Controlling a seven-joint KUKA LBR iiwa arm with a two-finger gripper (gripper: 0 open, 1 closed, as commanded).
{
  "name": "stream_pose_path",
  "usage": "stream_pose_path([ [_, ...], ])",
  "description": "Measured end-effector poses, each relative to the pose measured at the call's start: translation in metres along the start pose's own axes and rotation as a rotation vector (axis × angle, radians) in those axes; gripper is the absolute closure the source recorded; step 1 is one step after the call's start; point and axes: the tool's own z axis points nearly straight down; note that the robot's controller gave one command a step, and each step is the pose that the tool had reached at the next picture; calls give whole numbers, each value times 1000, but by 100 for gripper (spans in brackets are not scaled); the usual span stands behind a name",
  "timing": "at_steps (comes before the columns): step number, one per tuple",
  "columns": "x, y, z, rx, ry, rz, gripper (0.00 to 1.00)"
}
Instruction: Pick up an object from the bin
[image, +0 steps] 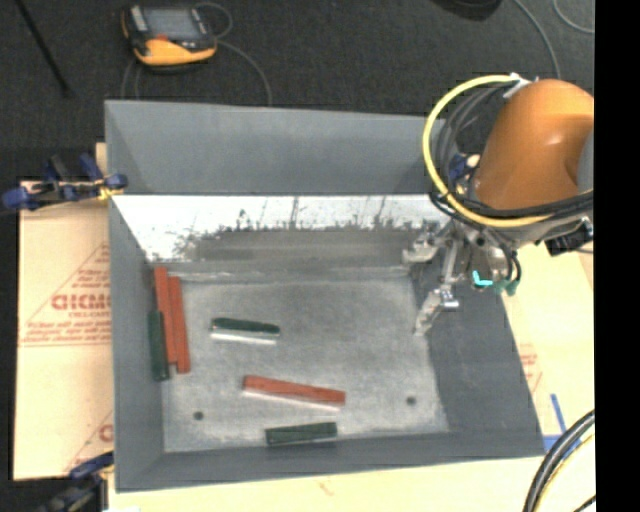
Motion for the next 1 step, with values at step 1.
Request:
stream_pose_path([
  [1,-1,0,-4,1,-8,-2,0],
])
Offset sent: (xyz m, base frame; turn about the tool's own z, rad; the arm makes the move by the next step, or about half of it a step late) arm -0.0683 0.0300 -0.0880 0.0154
